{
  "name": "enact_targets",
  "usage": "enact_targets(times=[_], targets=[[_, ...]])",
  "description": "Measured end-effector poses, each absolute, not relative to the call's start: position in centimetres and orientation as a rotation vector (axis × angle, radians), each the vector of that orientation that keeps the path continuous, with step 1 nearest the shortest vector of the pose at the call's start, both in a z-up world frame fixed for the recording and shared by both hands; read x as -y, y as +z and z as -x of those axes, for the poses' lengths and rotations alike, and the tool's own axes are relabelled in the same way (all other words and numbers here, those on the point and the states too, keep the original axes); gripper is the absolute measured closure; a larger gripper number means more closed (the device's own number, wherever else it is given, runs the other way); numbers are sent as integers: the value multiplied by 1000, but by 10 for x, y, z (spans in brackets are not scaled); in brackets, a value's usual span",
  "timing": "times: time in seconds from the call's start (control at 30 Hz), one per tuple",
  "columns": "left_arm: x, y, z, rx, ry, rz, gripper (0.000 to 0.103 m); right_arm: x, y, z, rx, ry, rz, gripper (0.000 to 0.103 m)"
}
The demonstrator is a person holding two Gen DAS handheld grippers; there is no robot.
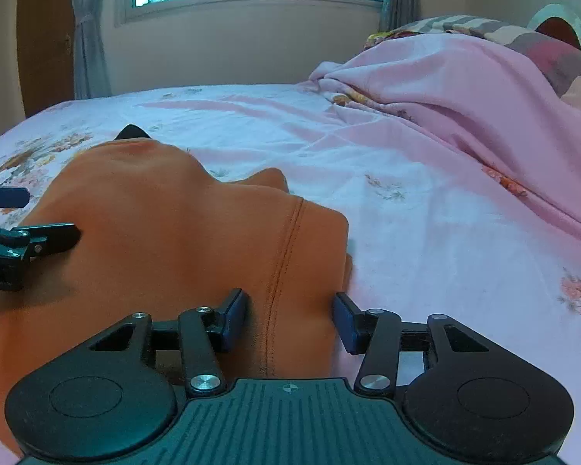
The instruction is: Fold small clothes
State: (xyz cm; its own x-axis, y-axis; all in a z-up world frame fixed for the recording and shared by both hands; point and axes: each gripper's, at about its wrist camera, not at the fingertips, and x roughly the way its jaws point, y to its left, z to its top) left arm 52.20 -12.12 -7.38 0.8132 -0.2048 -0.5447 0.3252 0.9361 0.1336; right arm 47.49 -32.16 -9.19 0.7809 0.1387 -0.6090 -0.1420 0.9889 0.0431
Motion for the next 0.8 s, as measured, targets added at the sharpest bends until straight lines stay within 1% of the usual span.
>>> enact_targets(times=[0.07,0.17,0.37,0.5,0.63,0.67,0.73,0.77,0.8], targets=[[125,-74,-522,-553,-282,-251,1,324,-93,-476,-662,144,-17,50],[124,-68,-518,-555,-279,-250,1,327,-90,-474,-666,128,-33,41],[118,-54,-485,-492,-276,-324,1,346,-65,-433,-583,157,-87,38],[106,-53,-474,-501,-270,-289,1,356,-64,-416,-583,180,-110,35],[104,-52,-468,-512,-267,-278,1,351,-53,-400,-517,205,-124,35],[103,-53,-468,-516,-267,-275,1,348,-53,-401,-524,209,-125,35],[100,-54,-471,-538,-266,-252,1,339,-58,-410,-576,212,-90,31],[98,-56,-473,-550,-271,-240,1,334,-66,-416,-635,211,-64,25],[95,-57,-475,-558,-282,-224,1,330,-77,-425,-718,210,-44,22]])
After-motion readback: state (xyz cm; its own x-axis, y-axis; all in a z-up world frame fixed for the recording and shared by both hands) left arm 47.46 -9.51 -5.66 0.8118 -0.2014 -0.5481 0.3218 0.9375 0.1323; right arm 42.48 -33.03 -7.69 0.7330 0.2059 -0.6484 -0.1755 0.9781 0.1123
